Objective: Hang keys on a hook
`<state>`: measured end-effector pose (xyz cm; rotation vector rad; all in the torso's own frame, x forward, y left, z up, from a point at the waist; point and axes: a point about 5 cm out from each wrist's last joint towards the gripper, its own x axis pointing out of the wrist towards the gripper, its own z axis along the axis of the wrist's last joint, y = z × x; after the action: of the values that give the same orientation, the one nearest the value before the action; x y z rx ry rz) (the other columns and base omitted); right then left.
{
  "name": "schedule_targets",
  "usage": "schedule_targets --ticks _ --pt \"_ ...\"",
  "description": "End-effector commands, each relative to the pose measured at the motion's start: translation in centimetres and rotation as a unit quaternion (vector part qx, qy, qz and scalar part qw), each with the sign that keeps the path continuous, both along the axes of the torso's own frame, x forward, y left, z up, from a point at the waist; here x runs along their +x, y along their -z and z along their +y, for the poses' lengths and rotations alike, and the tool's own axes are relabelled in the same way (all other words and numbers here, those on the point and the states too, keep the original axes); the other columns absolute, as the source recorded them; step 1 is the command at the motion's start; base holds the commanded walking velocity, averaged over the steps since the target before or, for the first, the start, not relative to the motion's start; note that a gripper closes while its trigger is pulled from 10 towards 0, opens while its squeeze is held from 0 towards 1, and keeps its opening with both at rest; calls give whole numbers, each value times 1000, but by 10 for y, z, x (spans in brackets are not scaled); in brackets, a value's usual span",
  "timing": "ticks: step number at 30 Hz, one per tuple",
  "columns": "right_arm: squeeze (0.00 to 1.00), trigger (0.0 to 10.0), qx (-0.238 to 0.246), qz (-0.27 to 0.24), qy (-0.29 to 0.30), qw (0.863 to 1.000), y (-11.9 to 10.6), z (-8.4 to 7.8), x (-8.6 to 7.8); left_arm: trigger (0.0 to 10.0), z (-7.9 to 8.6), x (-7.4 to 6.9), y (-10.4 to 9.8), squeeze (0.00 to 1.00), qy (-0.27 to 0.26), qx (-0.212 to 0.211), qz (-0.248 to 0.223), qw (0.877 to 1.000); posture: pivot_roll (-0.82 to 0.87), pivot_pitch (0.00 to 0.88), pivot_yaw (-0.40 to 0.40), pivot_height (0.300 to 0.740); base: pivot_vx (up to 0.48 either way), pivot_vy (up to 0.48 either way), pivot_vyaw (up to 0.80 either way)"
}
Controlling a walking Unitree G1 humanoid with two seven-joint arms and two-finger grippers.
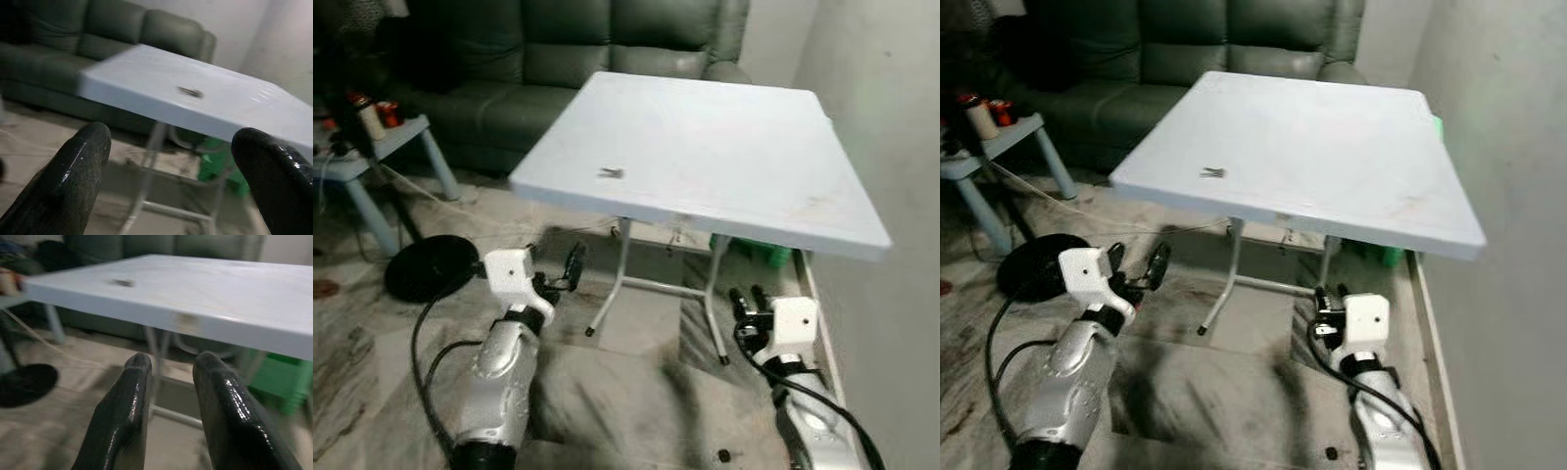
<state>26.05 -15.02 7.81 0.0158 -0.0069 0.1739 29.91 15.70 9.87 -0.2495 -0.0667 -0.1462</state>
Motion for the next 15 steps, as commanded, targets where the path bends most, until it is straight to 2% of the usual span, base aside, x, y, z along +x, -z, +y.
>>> schedule_targets --ticks 1,15 --pt "0 10000 -6 -1 14 1000 -2 -11 -1 10000 -11 1 -3 0 16 -3 -4 1000 -73 25 -12 732 0 480 0" --pt "0 10000 -6 0 13 1000 -1 -11 -1 10000 -12 0 -2 0 15 -2 -3 1000 -73 27 -13 732 0 480 0"
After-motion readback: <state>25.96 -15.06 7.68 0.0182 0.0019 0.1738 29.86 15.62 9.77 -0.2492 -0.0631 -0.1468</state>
